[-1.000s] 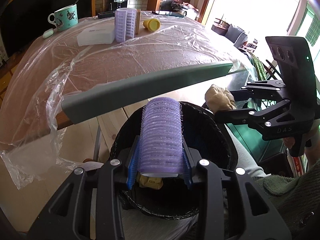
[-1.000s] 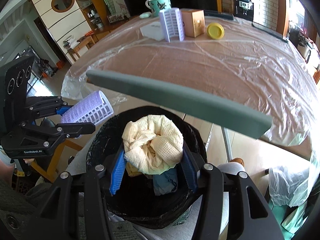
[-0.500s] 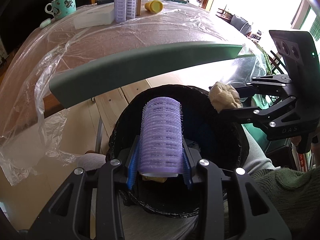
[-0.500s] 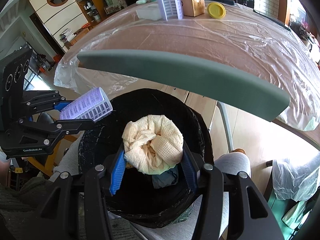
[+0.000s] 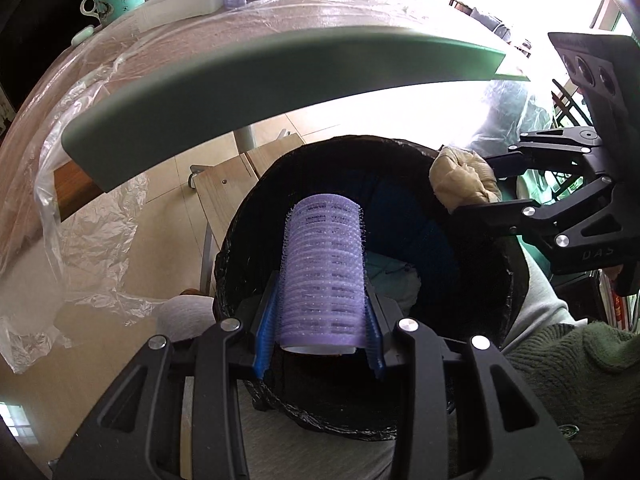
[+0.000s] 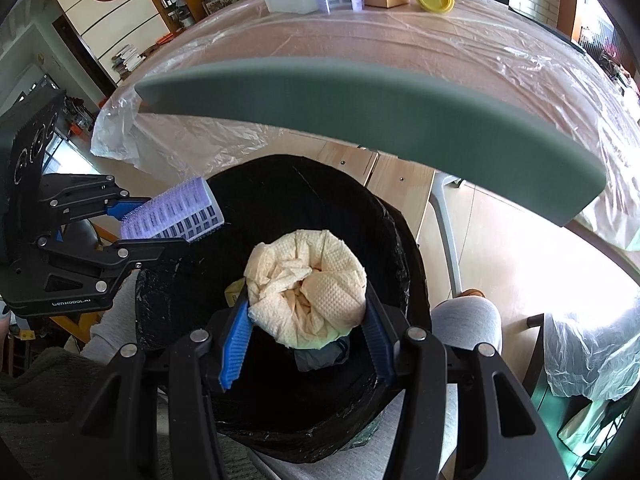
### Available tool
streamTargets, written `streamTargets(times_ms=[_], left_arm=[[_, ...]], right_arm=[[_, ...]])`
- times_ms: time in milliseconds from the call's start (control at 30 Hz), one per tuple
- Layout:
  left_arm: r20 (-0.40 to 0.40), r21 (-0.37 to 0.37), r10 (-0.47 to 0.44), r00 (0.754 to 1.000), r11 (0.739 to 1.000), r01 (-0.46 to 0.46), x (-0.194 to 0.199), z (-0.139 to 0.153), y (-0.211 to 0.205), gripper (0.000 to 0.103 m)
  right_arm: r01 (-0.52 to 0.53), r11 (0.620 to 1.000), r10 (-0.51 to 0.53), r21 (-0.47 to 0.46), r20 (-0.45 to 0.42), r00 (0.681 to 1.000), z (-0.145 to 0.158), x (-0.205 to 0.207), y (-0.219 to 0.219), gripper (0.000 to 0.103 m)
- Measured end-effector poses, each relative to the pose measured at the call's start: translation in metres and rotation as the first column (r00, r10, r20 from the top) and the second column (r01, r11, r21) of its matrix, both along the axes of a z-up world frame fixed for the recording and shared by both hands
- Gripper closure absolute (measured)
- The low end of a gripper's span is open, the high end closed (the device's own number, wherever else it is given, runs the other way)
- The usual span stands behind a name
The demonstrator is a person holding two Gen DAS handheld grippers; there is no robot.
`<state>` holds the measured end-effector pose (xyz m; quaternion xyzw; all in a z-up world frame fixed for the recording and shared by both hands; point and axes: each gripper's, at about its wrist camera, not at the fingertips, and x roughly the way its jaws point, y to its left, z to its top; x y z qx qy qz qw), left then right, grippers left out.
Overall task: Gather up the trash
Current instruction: 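Open both tools to drop the cloth ball and roller into the bin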
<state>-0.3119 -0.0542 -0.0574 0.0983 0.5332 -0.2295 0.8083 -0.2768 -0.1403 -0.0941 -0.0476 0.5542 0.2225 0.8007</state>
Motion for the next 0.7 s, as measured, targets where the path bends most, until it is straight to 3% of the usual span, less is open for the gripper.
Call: streamTargets(times_ms=[700], left_arm=[[-0.027, 0.067, -0.029, 0.999, 0.997, 0.03, 0.005, -0.026, -0.018, 0.065]], right_arm=[[-0.005, 0.999, 0.004, -0.054, -0.018, 1.0, -0.014, 0.003, 0.016, 0.052]])
